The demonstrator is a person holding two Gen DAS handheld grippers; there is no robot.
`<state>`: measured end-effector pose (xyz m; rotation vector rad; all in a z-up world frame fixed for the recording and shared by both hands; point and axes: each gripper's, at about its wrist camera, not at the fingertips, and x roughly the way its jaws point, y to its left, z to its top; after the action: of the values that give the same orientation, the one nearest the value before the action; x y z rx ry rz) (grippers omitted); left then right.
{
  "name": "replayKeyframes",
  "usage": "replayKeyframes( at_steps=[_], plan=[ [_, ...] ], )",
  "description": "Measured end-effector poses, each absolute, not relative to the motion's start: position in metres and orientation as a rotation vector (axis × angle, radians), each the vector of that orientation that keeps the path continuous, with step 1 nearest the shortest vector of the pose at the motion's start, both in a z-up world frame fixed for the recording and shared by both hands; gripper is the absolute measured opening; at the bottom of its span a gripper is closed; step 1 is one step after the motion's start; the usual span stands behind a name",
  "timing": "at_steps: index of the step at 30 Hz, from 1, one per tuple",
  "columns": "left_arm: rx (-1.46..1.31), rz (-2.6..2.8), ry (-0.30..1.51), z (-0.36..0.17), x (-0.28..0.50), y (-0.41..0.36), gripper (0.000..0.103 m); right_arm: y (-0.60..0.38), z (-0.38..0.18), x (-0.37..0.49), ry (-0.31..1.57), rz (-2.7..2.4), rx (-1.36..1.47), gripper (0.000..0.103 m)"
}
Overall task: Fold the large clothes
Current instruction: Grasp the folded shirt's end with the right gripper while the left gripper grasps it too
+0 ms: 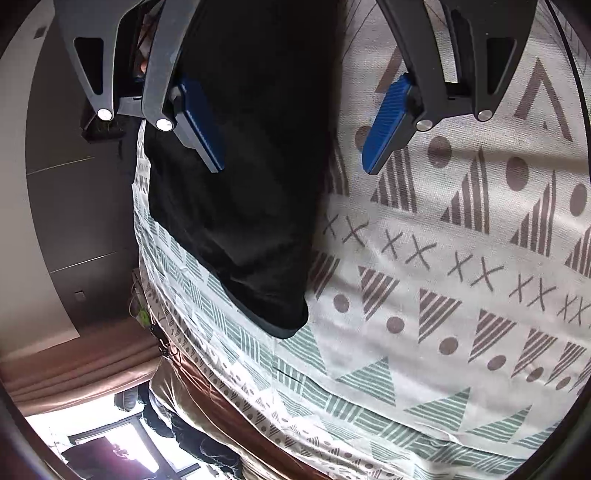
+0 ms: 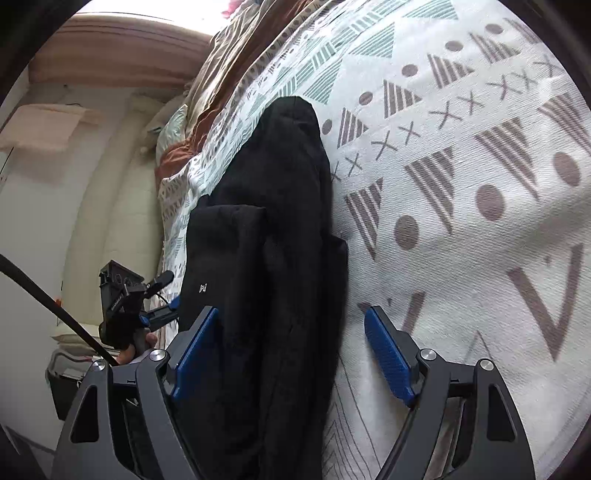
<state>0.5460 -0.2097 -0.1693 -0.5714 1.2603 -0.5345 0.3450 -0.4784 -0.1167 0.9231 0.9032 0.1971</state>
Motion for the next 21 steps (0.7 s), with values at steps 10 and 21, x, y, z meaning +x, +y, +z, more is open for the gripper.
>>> replayKeyframes(
  at_steps=[10,21],
  plan=[
    [-0.585,-0.589,1.291,-0.185,0.548,-0.222,0.071,-0.485,-0.134,0.392,0.938,0.342,0.982,0.079],
    [-0.658,-0.602,1.276,-0.193,0.551,-0.226,0.059,-0.502,-0.152,0.413,0.988,0.422,0.997,0.033]
  ],
)
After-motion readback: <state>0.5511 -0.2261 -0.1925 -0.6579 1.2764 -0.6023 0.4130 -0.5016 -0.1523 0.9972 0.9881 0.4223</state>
